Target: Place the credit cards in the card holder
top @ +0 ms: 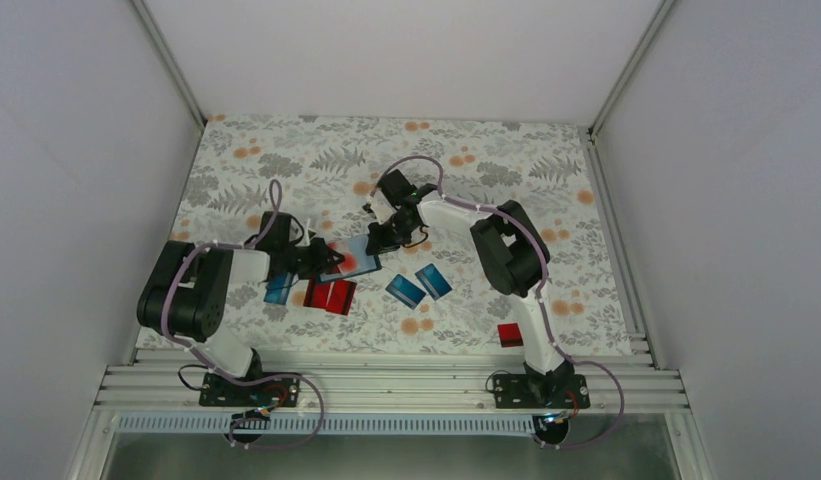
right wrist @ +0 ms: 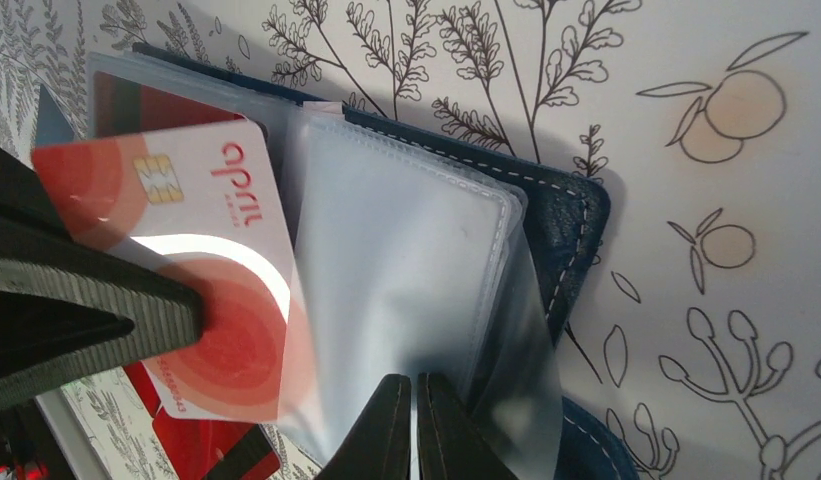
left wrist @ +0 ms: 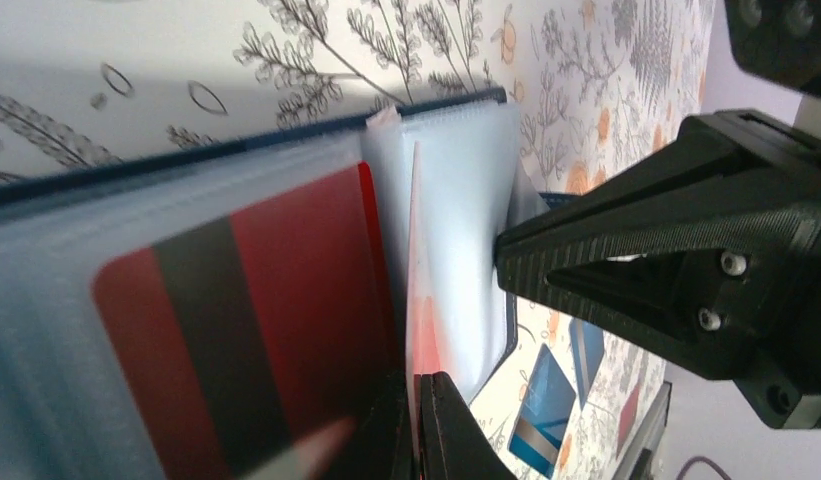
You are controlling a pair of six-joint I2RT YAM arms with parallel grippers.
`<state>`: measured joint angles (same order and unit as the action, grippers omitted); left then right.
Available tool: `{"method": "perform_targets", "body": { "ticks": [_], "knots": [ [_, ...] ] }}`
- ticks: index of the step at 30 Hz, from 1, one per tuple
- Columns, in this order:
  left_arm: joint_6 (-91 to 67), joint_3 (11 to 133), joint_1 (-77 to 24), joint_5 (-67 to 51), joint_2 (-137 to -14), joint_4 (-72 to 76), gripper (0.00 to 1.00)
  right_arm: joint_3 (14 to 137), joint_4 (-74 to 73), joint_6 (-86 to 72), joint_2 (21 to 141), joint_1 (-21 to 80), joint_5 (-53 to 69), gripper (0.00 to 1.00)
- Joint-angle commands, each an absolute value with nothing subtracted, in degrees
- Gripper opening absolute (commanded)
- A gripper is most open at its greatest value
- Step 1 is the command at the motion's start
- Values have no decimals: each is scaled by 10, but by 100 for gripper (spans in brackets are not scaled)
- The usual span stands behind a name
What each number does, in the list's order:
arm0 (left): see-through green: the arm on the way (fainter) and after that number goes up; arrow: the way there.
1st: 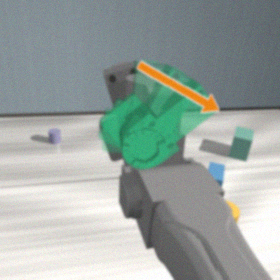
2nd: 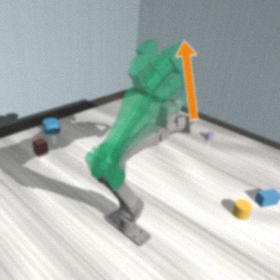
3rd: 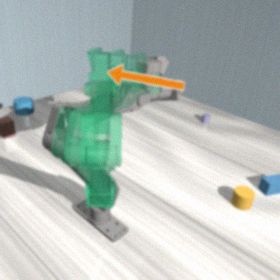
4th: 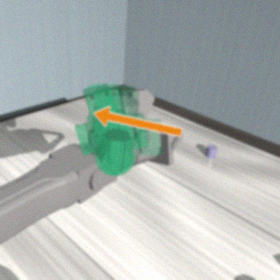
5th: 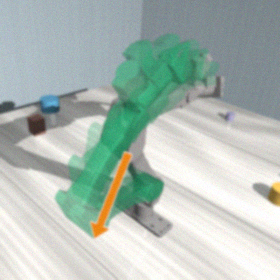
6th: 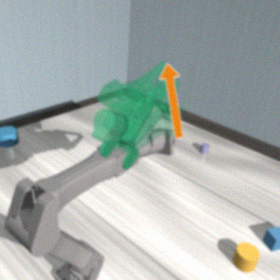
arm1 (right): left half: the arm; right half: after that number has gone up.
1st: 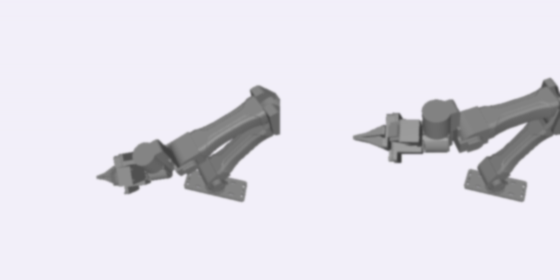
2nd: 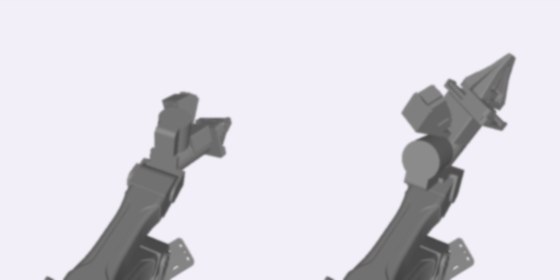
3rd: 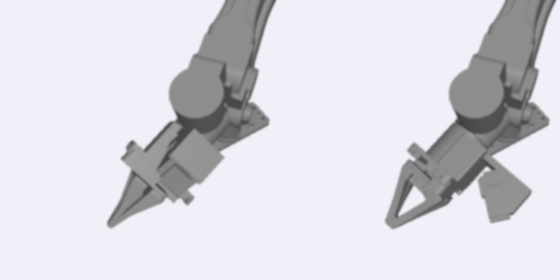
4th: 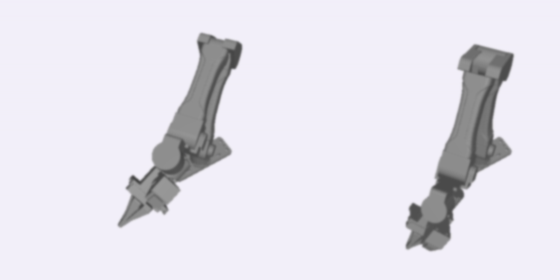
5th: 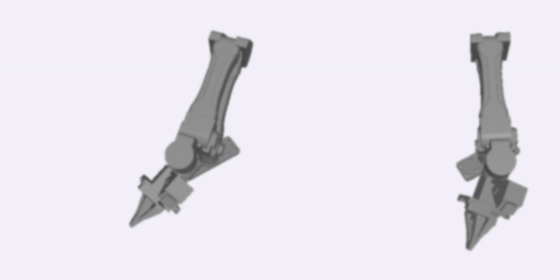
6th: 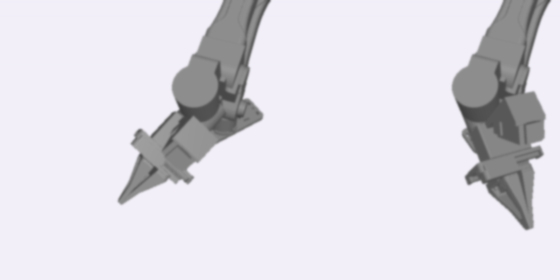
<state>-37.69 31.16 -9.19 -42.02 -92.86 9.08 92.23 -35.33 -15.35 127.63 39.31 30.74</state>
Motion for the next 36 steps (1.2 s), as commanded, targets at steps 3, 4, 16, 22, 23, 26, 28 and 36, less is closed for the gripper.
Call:
{"method": "perform_targets", "body": {
  "ticks": [3,4,16,22,23,26,28,36],
  "knots": [
    [-330,326,-97,-461,-977,34,2,892,-397,-153,1313,398,278,5],
    [-326,333,-97,-457,-982,19,2,892,-397,-153,1313,398,279,5],
    [-307,402,-95,-452,-1026,-116,2,893,-397,-159,1309,398,275,4],
    [-318,407,-84,-438,-1002,-158,2,896,-398,-162,1313,398,274,4],
    [-324,404,-84,-437,-1002,-156,2,896,-398,-163,1315,398,273,4],
    [-347,390,-84,-437,-1005,-134,2,899,-399,-164,1317,398,274,4],
    [-360,380,-84,-433,-999,-117,2,900,-401,-164,1318,398,273,5],
    [-384,379,-84,-436,-1006,-130,2,902,-405,-164,1322,398,271,4]
  ]
}}
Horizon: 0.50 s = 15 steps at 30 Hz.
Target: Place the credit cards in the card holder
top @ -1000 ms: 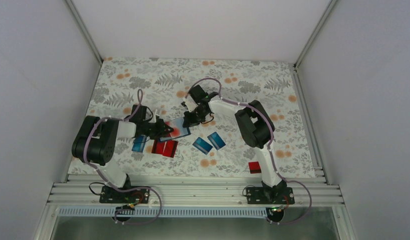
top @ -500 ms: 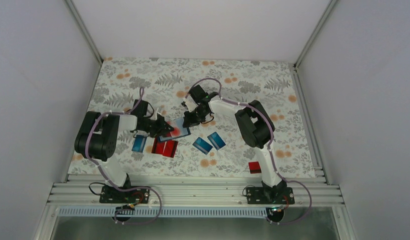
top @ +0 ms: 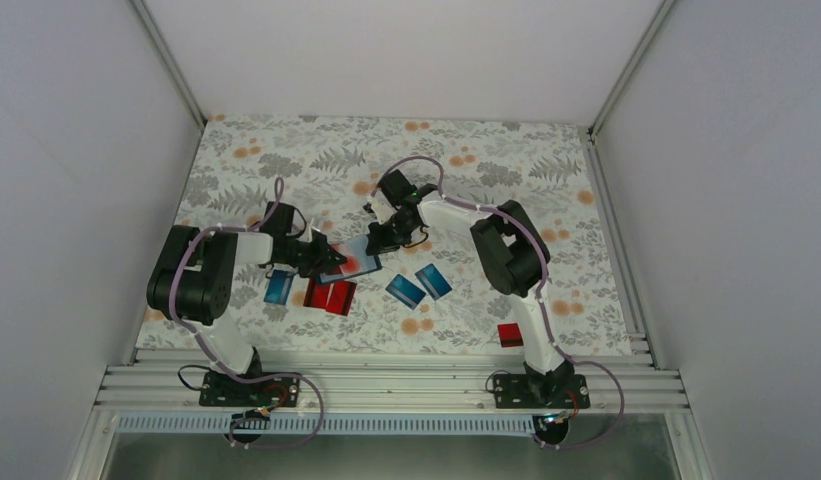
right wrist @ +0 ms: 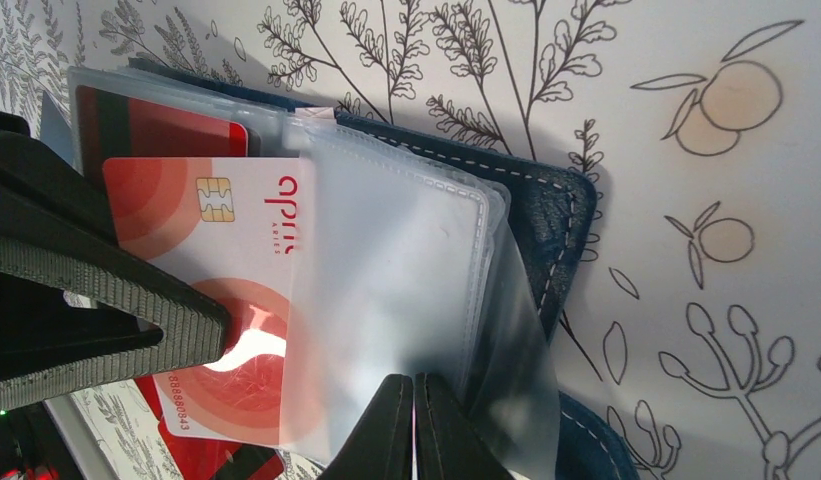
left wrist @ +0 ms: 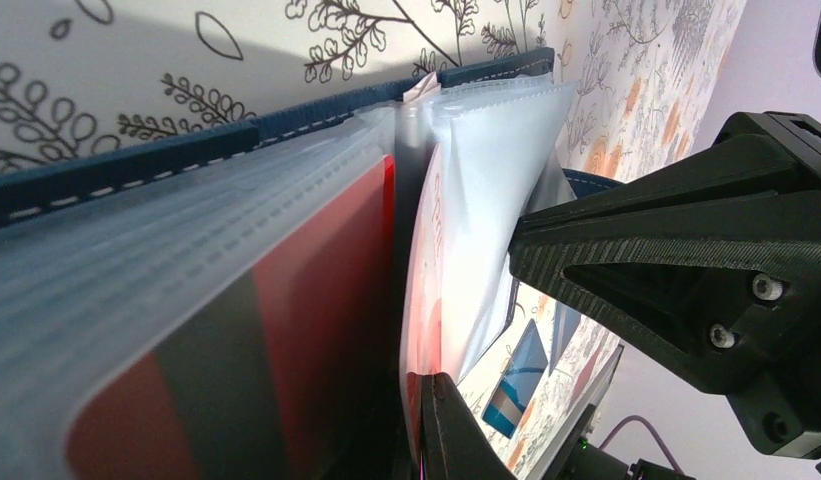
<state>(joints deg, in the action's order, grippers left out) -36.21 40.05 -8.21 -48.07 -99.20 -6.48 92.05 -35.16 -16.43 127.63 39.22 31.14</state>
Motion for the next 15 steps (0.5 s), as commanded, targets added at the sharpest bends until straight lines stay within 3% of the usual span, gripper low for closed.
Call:
{"method": "perform_targets", "body": {
  "ticks": [1,7,15],
  "knots": [
    [-393,374,-84,-441,-1004,-121,2,903,-405,-163,1321,398,271,4],
    [-384,384,-83,-454,-1014,-118,2,904,-406,-162,1322,398,273,4],
    [-243,455,-83,-479,-1075,-194,2,922,-413,-157,1327,396,270,4]
  ]
}}
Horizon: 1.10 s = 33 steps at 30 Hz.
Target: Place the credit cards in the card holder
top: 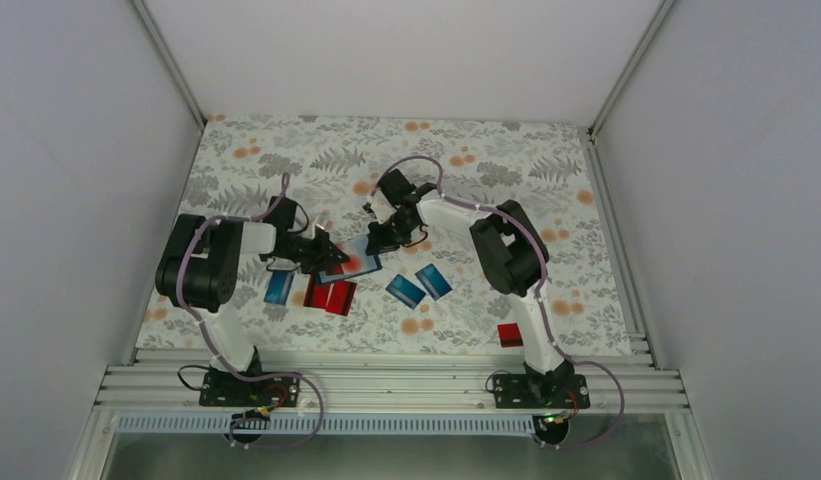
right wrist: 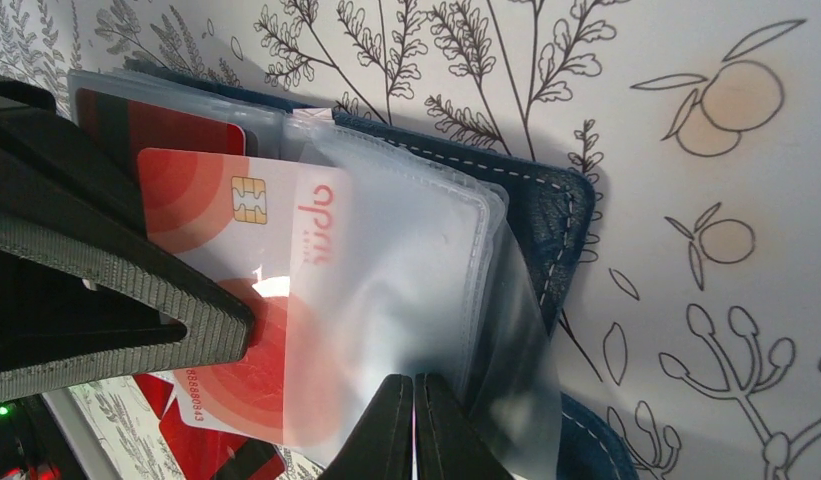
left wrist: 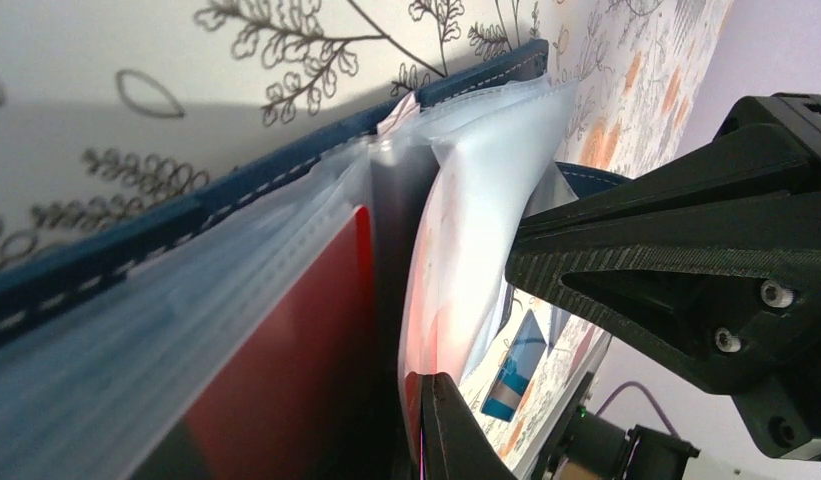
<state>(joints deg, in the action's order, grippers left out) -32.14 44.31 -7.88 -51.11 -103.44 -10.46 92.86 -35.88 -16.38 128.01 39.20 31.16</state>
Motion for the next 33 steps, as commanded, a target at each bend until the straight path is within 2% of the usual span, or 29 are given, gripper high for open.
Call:
{"method": "perform_targets", "body": {
  "ticks": [1,9,15,20,25,33],
  "knots": [
    [-228,461,-83,-483,-1080,-203,2,923,-413,-158,1326,395,269,4],
    [-145,523,-83,-485,-1119,-299,2,932,-416,-160,1326,389,264,4],
    [-171,527,-83,-501,-1126,-268,4,947,-425,-160,1324,386,271,4],
    [-183,549,-86,-477,-1112,-292,23,971,-441,-157,1303,377,292,7],
    [-178,568,-86,-428,-1088,-350,39,988,-458,-148,1280,370,326,14],
    [-164,597,-88,-359,-1080,-423,56,989,-459,-153,1270,367,309,16]
  ]
}}
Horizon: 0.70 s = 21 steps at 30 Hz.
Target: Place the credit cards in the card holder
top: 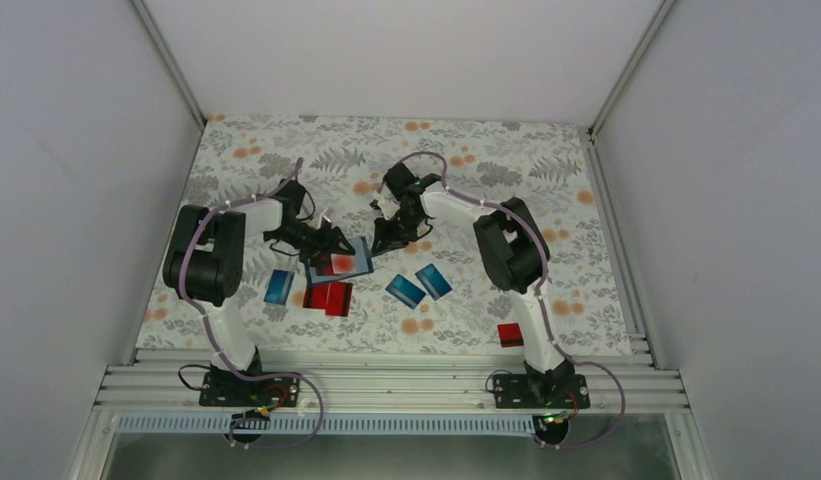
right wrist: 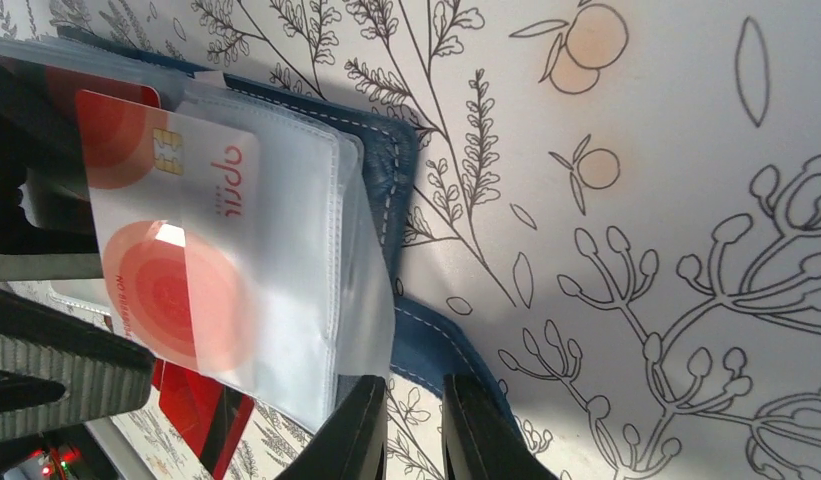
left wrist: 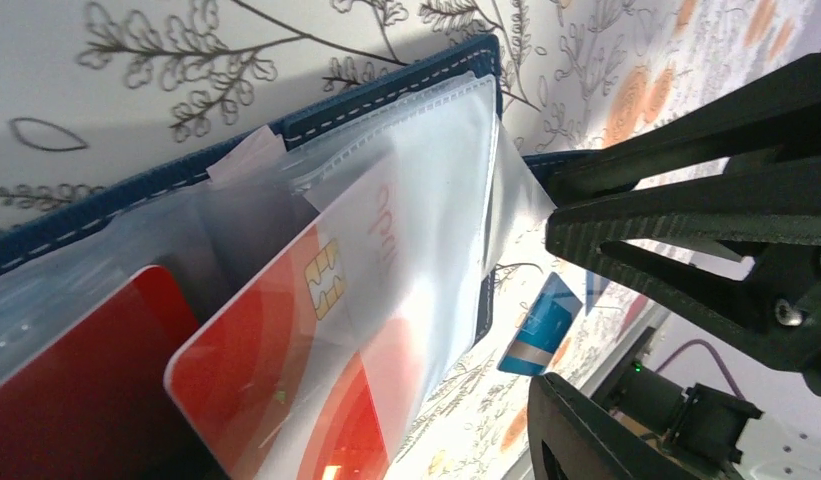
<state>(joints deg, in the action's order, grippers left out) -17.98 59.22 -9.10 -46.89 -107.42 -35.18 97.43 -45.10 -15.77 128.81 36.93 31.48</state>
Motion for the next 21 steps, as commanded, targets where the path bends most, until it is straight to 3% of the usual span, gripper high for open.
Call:
{"method": "perform_targets", "body": {
  "ticks": [1,11,21],
  "knots": [
    [-161,601,-89,-356,-1081,-429,58,989,-457,-156,1275,367,313,16],
    [-149,663,-98,-266,-1074,-522,78,989,-439,-174,1276,369,322,22],
    [-147,690,-102,-236,-1068,-550,97,985,-438,-176,1271,369,342,42]
  ]
}}
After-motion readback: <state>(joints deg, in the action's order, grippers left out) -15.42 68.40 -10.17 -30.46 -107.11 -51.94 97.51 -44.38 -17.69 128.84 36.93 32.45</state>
